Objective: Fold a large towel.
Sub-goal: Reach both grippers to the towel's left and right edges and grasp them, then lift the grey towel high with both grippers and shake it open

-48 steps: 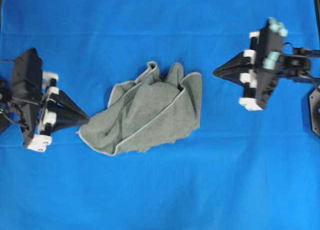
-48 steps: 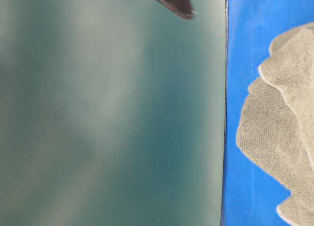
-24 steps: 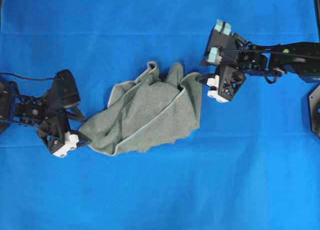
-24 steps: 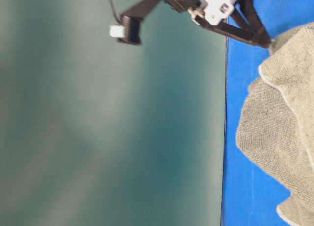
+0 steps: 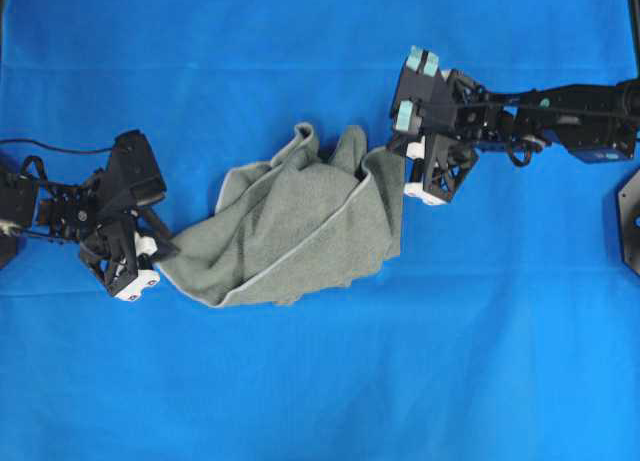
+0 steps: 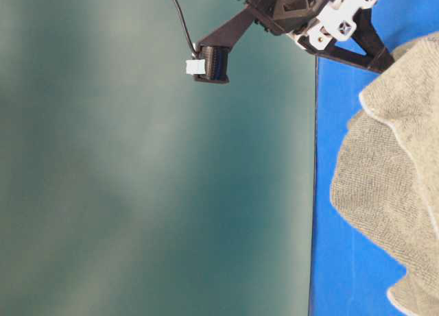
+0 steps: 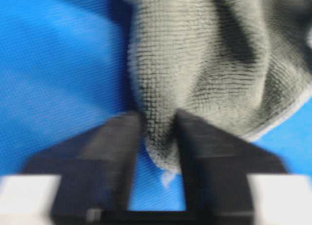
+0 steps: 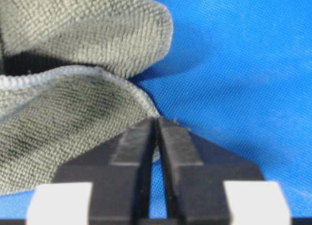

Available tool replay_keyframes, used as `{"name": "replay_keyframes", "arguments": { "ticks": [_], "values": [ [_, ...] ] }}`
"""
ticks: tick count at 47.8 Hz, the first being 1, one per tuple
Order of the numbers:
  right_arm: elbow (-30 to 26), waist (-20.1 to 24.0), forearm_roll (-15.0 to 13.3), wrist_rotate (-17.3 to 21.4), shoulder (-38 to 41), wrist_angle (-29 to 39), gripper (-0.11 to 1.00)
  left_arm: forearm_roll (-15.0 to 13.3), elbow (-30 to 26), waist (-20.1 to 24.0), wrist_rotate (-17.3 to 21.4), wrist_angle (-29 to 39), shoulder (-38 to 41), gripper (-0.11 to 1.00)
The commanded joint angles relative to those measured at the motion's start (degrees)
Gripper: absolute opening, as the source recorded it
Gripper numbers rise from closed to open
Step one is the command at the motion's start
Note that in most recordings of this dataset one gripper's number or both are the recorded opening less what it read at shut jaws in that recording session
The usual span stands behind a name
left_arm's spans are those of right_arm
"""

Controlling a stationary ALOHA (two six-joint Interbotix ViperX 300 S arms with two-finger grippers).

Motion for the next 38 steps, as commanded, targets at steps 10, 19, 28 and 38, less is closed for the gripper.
{"name": "replay_keyframes", "arguments": {
  "ticks": [10,19,28,38],
  "values": [
    [-0.35,-0.09,-0.18,0.18,-6.33,3.16,0.01,0.44,-1.05,0.18,2.02,5.19,-6.06,0.01],
    [-0.35,-0.18,-0.62,0.00,-16.44,7.91,0.01,0.53,-4.31,3.78,6.24,14.06,-16.35,0.01],
    [-0.26,-0.18,-2.72,0.09,-27.07,12.57,0.01,0.88,-10.37,8.96,12.83,19.78,-27.16,0.01],
    [-0.62,-0.09,-3.96,0.09,-39.81,15.29,0.01,0.88,-17.49,15.56,22.94,19.78,-34.89,0.01]
  ]
}}
